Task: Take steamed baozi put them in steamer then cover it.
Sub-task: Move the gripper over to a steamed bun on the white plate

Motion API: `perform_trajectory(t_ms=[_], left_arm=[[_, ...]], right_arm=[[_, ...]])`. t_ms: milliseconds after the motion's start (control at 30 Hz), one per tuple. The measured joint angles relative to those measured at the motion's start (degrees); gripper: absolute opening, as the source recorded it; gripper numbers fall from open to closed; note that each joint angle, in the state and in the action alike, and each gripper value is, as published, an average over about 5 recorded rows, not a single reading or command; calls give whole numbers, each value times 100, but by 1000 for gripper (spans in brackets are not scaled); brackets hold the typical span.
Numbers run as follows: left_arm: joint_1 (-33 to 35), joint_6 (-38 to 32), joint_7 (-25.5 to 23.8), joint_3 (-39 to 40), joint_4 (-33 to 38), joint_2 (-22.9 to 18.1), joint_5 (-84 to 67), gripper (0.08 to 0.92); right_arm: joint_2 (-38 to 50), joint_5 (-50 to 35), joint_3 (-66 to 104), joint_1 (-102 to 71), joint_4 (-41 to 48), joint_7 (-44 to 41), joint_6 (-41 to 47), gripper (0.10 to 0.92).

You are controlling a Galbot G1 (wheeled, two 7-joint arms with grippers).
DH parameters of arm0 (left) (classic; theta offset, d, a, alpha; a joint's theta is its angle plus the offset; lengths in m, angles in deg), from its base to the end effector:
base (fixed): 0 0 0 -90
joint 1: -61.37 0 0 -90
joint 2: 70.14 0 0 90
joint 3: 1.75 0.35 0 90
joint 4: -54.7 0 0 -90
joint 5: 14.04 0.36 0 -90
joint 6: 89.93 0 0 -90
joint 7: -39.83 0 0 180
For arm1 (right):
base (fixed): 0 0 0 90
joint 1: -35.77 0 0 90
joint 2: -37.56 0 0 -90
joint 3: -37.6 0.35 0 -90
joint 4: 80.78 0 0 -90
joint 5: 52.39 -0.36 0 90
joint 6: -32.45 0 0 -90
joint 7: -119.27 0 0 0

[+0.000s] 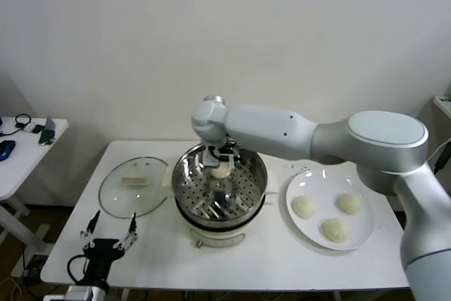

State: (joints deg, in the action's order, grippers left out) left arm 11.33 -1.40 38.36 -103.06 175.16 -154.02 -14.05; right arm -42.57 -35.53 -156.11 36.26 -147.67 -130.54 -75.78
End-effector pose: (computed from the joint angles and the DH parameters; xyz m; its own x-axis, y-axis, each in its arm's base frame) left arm 0.1304 0.0784 -0.3181 -0.9888 -0.0841 0.1231 -0.0579 0.9775 0.2028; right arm 0.5398 0.2327 -0.0739 -0.2894 0.0406 0.9564 -0.1707 -0.9853 -0.0098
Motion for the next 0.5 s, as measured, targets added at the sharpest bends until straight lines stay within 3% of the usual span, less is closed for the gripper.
perform_trajectory(t_ms=[500], left_arm=[[-31, -7, 1, 101, 4, -10, 50, 823]], right_arm=[[1866, -2860, -861, 1242, -594, 507, 1559, 823]])
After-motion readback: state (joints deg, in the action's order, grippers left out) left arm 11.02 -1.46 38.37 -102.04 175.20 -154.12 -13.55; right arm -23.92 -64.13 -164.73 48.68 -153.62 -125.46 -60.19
